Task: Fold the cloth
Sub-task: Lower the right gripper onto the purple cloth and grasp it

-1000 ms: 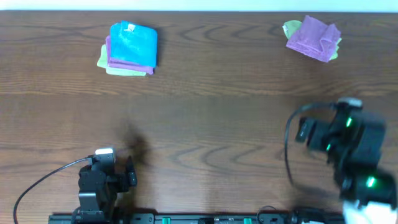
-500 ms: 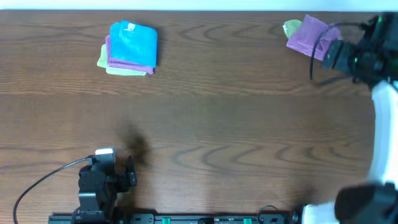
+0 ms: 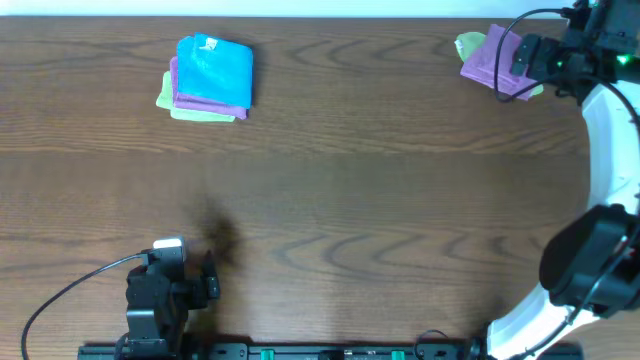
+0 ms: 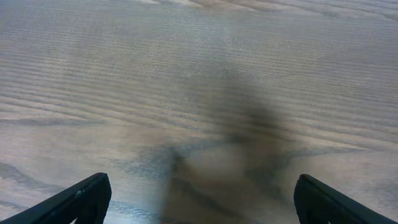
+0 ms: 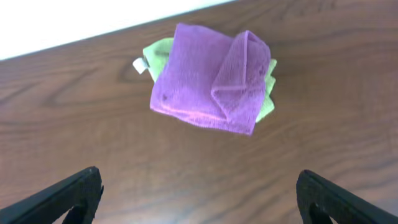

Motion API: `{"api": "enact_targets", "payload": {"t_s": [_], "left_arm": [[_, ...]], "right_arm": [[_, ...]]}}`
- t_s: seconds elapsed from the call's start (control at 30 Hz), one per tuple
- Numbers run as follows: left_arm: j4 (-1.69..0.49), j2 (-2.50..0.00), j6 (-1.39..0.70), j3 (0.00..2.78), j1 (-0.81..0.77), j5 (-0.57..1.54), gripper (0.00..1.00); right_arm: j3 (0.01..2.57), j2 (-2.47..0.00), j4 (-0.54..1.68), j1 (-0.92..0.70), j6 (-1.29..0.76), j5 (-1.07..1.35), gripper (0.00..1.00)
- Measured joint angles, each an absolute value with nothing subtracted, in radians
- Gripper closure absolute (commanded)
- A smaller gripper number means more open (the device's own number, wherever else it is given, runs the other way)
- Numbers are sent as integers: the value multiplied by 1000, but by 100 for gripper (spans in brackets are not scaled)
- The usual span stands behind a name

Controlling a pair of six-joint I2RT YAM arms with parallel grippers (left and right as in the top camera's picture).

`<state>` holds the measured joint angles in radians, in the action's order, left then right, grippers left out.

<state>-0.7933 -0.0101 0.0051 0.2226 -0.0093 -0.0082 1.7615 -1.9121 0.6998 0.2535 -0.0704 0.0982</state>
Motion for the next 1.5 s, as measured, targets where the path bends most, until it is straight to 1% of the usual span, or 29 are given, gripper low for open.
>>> {"api": "enact_targets", "payload": {"t_s": [0.2, 0.43, 0.67, 0.7, 0.77, 0.87, 0.9, 0.93, 1.03, 1.1, 1.17, 1.2, 1.37, 1.5], "left_arm": [[-793, -10, 5, 223, -9, -8, 5], [-793, -10, 5, 223, -9, -8, 5], [-793, -10, 5, 223, -9, -8, 5], [-793, -10, 5, 223, -9, -8, 5], [-793, -10, 5, 223, -9, -9, 5], [-793, -10, 5, 223, -9, -8, 5], [-793, -10, 5, 223, -9, -8, 5], [-793, -10, 5, 223, -9, -8, 5], [-793, -10, 5, 223, -9, -8, 5], [-793, -10, 5, 223, -9, -8, 5], [-793, -10, 5, 223, -9, -8, 5], [-793, -10, 5, 223, -9, -8, 5], [-793, -10, 5, 223, -9, -8, 5], [-793, -10, 5, 223, -9, -8, 5]], "right_arm": [[1771, -2004, 547, 254, -67, 117, 3], [1771, -2159, 413, 255, -80, 125, 9], [1771, -2236, 349, 256, -107, 123, 11], [1771, -2244, 345, 256, -109, 123, 12], [1771, -2260, 339, 256, -118, 120, 18], [1771, -2285, 330, 256, -127, 116, 22], [1771, -2296, 327, 256, -127, 115, 25], [1771, -2302, 321, 256, -127, 115, 30], [1771, -2313, 310, 256, -128, 115, 55], [1771, -2314, 304, 256, -134, 111, 76], [1771, -2314, 294, 256, -135, 108, 93], [1771, -2314, 292, 256, -133, 107, 99], [1771, -2312, 302, 256, -141, 103, 99], [1771, -2276, 350, 256, -138, 104, 99]]}}
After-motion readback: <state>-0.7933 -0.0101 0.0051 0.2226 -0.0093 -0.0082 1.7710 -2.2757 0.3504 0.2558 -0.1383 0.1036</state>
